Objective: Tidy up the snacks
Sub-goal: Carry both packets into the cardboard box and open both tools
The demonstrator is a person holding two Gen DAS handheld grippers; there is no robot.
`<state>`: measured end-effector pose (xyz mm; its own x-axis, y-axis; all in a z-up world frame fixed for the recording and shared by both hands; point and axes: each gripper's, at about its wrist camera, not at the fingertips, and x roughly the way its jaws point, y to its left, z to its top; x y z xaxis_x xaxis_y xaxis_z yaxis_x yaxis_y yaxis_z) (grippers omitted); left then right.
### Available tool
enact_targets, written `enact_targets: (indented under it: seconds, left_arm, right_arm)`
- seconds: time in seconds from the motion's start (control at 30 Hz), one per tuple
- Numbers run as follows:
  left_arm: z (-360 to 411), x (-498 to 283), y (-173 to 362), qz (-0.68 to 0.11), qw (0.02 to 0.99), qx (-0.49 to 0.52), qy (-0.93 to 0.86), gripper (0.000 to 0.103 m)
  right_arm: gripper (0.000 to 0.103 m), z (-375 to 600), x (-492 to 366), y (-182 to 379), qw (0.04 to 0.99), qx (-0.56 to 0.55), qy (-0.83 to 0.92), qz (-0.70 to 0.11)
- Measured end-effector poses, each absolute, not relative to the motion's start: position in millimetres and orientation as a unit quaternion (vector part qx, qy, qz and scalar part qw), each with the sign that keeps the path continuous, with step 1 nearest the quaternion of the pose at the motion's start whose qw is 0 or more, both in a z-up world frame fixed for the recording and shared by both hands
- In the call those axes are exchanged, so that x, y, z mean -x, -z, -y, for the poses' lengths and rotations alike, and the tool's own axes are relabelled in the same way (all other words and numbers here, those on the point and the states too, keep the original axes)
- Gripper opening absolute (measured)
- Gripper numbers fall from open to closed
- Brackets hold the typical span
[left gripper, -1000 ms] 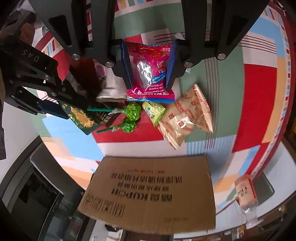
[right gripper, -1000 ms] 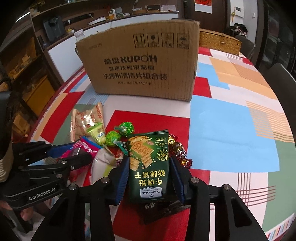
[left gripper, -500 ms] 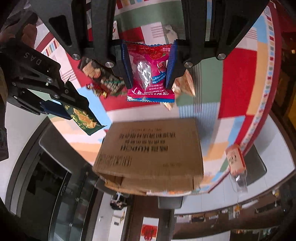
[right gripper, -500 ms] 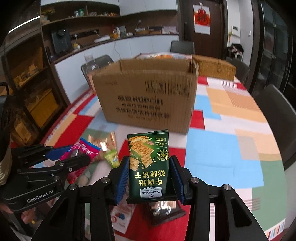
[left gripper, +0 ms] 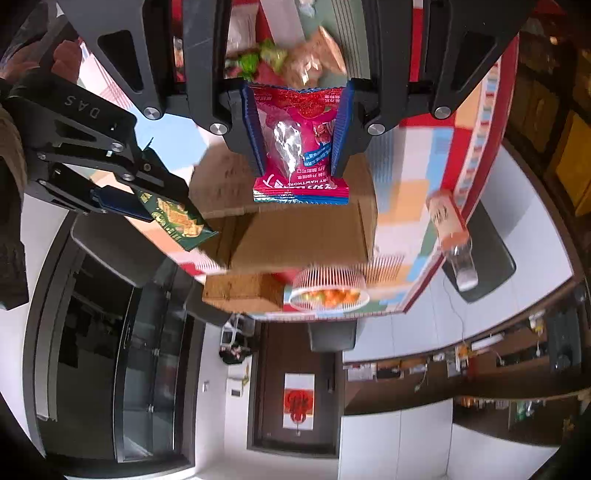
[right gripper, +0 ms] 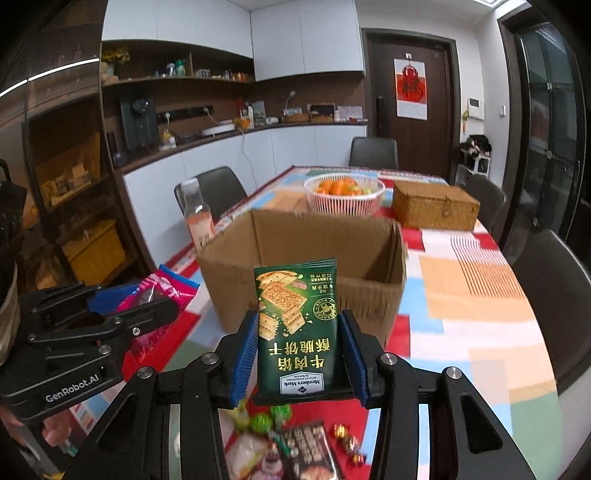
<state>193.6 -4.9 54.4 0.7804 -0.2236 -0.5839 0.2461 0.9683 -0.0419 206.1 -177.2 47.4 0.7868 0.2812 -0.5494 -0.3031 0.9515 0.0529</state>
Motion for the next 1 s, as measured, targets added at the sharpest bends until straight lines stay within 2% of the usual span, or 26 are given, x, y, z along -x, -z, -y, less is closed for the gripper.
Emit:
enact_targets:
  seconds: [0.47, 0.93, 0.97, 1.0]
  left_arm:
    - [2.6, -271.0, -93.7, -0.279, 0.952, -0.026, 0.125, 0.035]
    - [11.1, -351.4, -59.9, -0.36, 0.924, -0.021, 0.127, 0.035]
    - [11.8, -355.7, -56.7, -0.365, 0.922, -0.021, 0.126, 0.036]
    - [12.4, -359.2, -54.5, -0.369, 0.921, -0.022, 0.121, 0.042]
  right_arm:
    - [0.045, 168.1, -274.4, -79.5, 0.954, 0.028, -0.151, -0.259]
    - [0.044, 166.4, -344.8, -53.5, 0.936, 0.027, -0.137, -0.324]
    - [0.045, 166.2, -348.5, -50.2, 0.934, 0.028, -0.136, -0.329]
    - [0.045, 166.3, -351.6, -47.4, 0.933, 0.027, -0.133, -0.333]
